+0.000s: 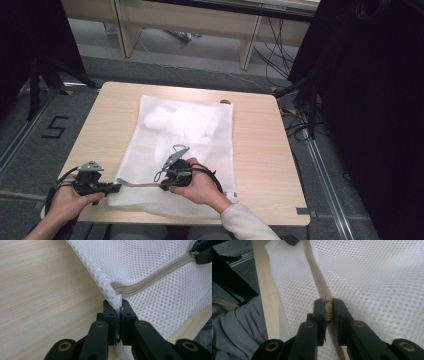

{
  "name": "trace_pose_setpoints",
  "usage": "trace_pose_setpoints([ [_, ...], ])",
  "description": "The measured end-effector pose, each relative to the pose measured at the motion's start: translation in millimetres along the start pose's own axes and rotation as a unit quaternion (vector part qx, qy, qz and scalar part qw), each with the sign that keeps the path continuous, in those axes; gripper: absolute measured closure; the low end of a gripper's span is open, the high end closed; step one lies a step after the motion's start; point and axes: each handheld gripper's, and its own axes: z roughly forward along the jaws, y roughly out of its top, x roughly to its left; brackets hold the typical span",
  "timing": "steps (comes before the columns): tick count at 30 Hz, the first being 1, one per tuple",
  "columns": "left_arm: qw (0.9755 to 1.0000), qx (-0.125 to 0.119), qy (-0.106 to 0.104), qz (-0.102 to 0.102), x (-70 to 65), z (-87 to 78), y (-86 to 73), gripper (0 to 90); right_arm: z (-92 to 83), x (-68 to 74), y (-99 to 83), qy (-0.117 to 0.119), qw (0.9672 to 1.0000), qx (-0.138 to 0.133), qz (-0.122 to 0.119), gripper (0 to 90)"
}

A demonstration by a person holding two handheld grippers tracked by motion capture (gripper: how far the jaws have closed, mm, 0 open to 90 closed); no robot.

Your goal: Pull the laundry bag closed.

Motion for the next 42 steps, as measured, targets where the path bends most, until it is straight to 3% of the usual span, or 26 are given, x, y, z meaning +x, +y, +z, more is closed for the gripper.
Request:
trace_pose_setpoints([
  [6,1.0000,0.000,0.000,0.000,-0.1,0.1,0.0,85.3,-1.8,-2.4,-2.3,0.001,1.0000,-0.004,-0.008,82.6],
  [17,1.0000,0.001,0.001,0.000,0.0,0.2,0.0,85.2,-6.2,-3.0,-5.7,0.000,1.0000,-0.002,0.007,82.6],
  [25,1.0000,0.003,0.001,0.002,0.1,0.4,0.0,85.2,-9.1,-6.0,-8.3,-0.004,1.0000,-0.003,-0.004,82.6],
  [42,1.0000,0.002,0.000,0.003,-0.1,0.6,-0.2,85.2,-13.7,-5.7,-10.5,-0.008,0.9999,-0.001,0.008,82.6],
])
